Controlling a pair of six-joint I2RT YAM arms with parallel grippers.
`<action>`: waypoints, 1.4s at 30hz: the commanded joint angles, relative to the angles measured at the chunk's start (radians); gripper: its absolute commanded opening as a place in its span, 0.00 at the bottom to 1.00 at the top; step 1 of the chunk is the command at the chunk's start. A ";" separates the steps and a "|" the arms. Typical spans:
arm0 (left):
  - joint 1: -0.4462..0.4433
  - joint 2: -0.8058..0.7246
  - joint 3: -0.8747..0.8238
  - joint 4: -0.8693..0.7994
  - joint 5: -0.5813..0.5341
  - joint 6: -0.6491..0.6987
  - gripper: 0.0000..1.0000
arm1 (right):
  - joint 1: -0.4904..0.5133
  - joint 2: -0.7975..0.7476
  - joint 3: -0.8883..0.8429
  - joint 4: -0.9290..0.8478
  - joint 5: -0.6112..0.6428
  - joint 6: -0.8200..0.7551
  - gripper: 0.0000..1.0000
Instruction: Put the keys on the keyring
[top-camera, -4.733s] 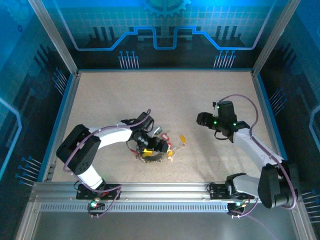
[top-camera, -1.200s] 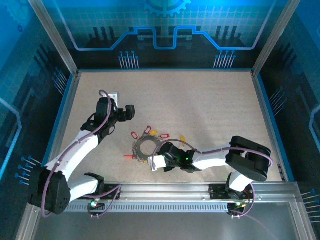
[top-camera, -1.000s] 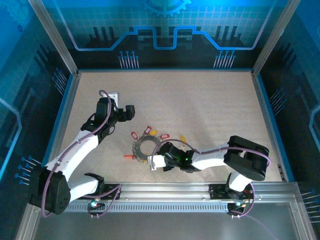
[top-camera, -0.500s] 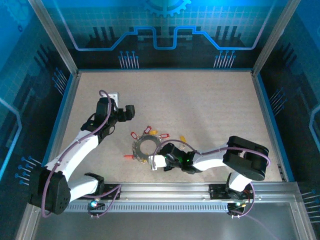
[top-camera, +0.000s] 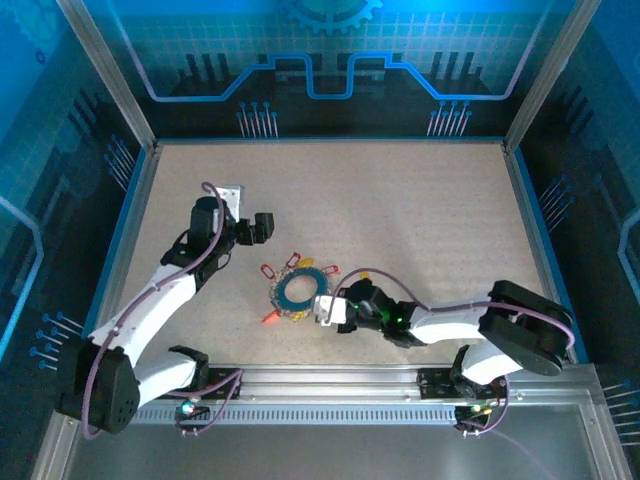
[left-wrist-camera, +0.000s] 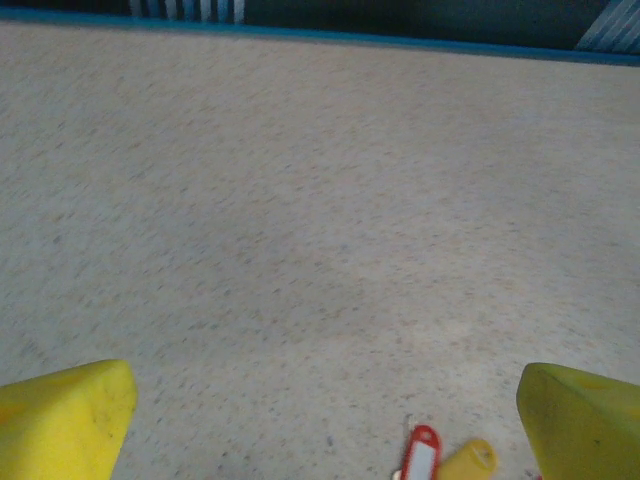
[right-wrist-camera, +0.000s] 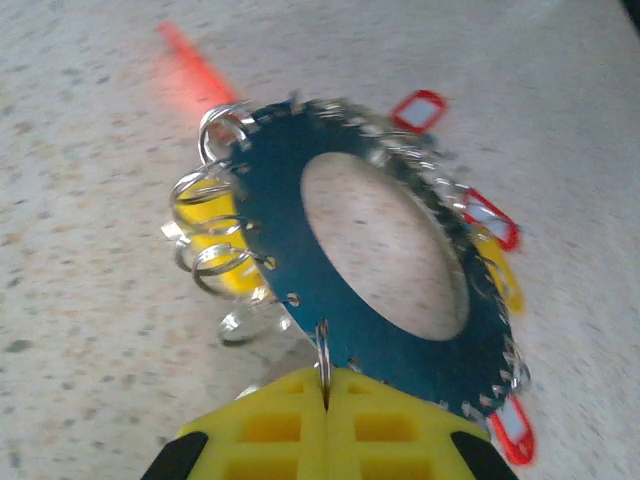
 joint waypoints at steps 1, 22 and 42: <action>-0.014 -0.081 -0.072 0.171 0.213 0.137 0.97 | -0.083 -0.079 -0.035 0.128 -0.085 0.123 0.00; -0.264 -0.056 -0.061 0.003 0.760 0.736 0.48 | -0.341 -0.280 0.035 0.121 -0.590 0.214 0.00; -0.322 -0.117 -0.137 0.076 0.646 0.775 0.42 | -0.331 -0.267 0.078 0.068 -0.680 0.196 0.00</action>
